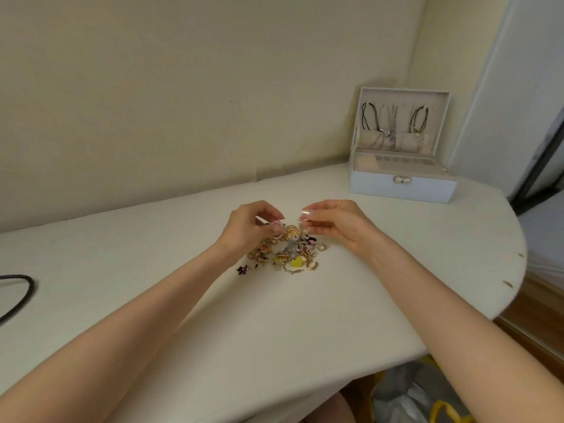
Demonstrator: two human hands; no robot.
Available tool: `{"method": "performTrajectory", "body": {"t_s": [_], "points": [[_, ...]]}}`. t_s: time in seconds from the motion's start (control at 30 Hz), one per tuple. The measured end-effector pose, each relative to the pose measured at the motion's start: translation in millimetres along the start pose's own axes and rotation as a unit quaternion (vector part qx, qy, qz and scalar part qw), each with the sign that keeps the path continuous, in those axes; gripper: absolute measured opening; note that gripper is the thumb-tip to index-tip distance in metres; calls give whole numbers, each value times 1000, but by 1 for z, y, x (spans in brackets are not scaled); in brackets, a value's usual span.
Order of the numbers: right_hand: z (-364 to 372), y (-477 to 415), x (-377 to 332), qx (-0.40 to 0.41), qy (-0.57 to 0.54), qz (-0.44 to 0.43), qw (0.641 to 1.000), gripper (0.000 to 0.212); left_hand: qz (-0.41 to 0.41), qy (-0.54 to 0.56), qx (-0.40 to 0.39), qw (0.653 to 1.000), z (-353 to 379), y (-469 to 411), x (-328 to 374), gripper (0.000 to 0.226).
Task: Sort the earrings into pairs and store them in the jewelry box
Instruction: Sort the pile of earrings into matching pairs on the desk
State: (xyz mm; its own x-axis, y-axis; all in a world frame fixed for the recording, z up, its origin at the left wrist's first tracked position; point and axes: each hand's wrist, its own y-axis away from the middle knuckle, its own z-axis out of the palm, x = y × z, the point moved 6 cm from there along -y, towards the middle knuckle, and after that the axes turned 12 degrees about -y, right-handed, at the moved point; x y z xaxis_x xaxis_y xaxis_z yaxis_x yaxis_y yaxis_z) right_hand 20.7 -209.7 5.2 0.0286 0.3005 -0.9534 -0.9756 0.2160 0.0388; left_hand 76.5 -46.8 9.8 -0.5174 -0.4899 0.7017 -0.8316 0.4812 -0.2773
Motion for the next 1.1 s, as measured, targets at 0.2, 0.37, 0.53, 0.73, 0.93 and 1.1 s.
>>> {"method": "performTrajectory", "body": {"t_s": [0.2, 0.37, 0.53, 0.73, 0.93, 1.1], "points": [[-53, 17, -13, 59, 61, -2, 996, 23, 29, 2, -47, 998, 45, -18, 31, 11], [-87, 24, -24, 80, 129, -23, 988, 20, 49, -51, -86, 994, 79, -37, 50, 12], [-105, 26, -29, 69, 174, -25, 982, 18, 52, -61, -109, 991, 107, -54, 63, 15], [-124, 21, -26, 142, 208, -14, 968, 23, 54, -90, -112, 988, 127, -69, 68, 17], [-125, 10, -21, 173, 267, -46, 947, 19, 46, -95, -108, 989, 133, -71, 65, 17], [-123, 1, -18, 175, 278, -51, 943, 18, 50, -98, -104, 988, 133, -74, 64, 15]]}}
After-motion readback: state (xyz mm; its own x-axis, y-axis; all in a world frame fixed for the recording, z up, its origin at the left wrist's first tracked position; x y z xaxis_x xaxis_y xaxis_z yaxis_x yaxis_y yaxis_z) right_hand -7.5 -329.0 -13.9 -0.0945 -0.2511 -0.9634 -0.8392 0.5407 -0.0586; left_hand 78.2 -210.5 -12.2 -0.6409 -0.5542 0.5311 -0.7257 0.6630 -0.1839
